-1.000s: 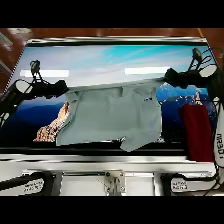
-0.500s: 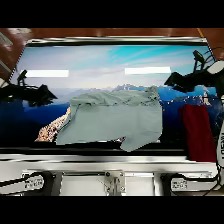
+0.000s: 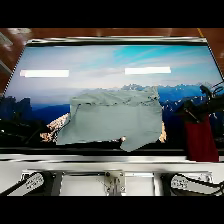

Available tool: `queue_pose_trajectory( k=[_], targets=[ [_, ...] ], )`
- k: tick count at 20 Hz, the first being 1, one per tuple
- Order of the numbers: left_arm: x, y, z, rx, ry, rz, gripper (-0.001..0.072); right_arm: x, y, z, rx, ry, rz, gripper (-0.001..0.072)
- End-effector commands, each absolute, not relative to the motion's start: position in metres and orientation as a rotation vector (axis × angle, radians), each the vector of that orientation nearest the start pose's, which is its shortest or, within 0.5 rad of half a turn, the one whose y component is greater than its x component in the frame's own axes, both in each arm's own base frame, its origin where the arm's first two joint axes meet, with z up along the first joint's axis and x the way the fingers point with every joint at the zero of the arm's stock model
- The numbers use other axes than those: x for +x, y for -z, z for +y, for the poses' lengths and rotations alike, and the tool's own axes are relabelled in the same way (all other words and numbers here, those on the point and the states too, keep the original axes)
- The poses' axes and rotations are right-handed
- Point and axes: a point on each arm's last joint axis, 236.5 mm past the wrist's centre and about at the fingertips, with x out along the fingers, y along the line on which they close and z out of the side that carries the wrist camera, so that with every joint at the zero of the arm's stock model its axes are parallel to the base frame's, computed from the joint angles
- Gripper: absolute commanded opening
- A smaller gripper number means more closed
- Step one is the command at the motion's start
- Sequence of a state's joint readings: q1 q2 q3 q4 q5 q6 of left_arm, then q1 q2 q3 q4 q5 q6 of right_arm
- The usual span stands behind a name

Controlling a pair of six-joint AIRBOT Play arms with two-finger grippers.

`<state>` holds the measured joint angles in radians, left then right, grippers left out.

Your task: Fold the shirts.

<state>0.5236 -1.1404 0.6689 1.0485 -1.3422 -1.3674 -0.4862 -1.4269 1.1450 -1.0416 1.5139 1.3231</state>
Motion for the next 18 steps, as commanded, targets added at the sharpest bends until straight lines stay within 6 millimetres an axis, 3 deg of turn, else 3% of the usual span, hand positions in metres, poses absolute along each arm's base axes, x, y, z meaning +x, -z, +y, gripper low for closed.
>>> queue_pose_trajectory(
  k=[1, 4, 10, 14, 15, 16, 17, 18],
  targets=[
    [0.224, 0.094, -0.010, -0.836, 0.024, 1.519, 0.0674, 0.316, 0.037, -0.018, 0.753, -0.224, 1.516, 0.0605],
    [0.232, 0.104, -0.009, -0.819, 0.001, 1.491, 0.0674, 0.321, 0.040, -0.022, 0.745, -0.202, 1.493, 0.0606],
    [0.233, 0.123, -0.025, -0.826, 0.024, 1.552, 0.0656, 0.321, 0.040, -0.022, 0.752, -0.195, 1.493, 0.0605],
    [0.252, 0.130, -0.036, -0.858, 0.018, 1.501, 0.0645, 0.321, 0.040, -0.022, 0.771, -0.182, 1.499, 0.0605],
    [0.254, 0.130, -0.039, -0.872, 0.021, 1.497, 0.0519, 0.321, 0.040, -0.022, 0.776, -0.178, 1.501, 0.0605],
    [0.254, 0.130, -0.041, -0.880, 0.026, 1.498, 0.0267, 0.320, 0.040, -0.022, 0.775, -0.177, 1.505, 0.0605],
    [0.252, 0.128, -0.044, -0.883, 0.040, 1.509, 0.0120, 0.319, 0.041, -0.023, 0.769, -0.174, 1.510, 0.0605],
    [0.249, 0.126, -0.047, -0.873, 0.073, 1.519, 0.0058, 0.316, 0.044, -0.025, 0.757, -0.166, 1.521, 0.0605]
  ],
)
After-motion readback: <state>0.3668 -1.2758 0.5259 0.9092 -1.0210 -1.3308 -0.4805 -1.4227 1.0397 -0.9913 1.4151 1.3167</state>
